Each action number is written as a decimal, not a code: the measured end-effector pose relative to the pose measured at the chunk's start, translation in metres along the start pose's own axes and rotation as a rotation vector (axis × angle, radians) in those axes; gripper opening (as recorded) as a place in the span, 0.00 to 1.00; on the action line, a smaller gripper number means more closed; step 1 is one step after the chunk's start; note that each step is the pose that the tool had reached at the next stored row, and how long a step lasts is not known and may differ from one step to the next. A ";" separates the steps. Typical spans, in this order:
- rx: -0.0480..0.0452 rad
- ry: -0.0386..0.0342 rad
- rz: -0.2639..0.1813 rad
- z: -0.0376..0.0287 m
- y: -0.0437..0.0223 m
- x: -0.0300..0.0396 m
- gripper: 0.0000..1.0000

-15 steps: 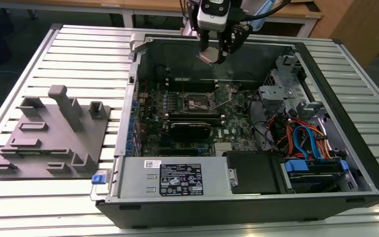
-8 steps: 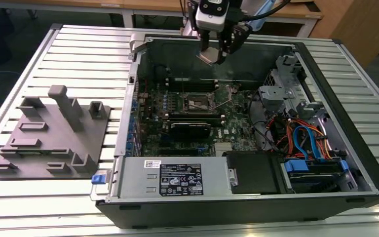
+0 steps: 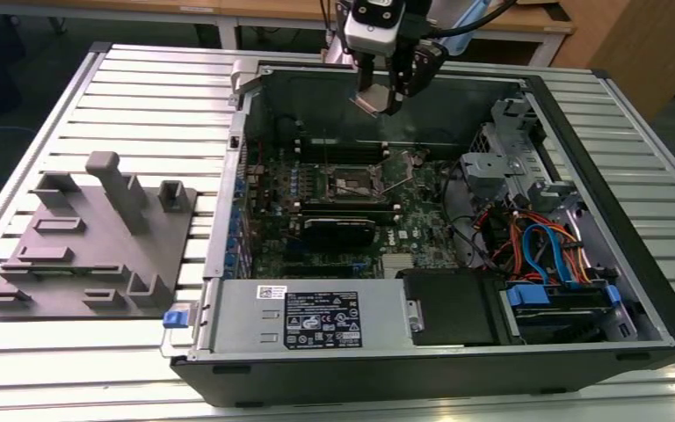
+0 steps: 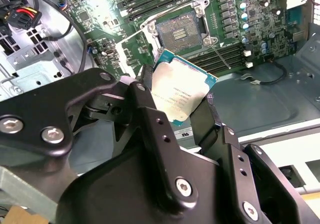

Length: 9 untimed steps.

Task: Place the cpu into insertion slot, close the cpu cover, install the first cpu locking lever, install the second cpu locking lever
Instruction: 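Place the cpu into insertion slot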

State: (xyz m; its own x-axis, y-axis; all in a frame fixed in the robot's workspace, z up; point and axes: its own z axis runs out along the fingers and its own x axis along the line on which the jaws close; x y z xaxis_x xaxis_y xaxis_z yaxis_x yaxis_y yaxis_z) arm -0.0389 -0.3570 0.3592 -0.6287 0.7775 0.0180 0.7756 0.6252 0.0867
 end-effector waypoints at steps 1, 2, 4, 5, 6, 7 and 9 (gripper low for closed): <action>0.0000 -0.0001 0.001 0.0000 0.0000 0.0000 0.54; 0.0000 -0.0001 0.001 0.0000 0.0000 0.0000 0.54; 0.0000 -0.0002 0.002 0.0000 0.0000 0.0000 0.54; -0.0001 -0.0002 0.002 0.0000 0.0000 0.0000 0.54; 0.0000 -0.0002 0.002 0.0000 0.0000 0.0000 0.54; 0.0000 -0.0002 0.002 0.0000 0.0000 0.0000 0.54; -0.0001 -0.0002 0.002 0.0000 0.0000 0.0000 0.54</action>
State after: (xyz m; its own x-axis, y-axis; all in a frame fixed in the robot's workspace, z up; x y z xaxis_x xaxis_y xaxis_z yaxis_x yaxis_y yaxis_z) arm -0.0389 -0.3570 0.3592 -0.6270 0.7788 0.0181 0.7770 0.6235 0.0868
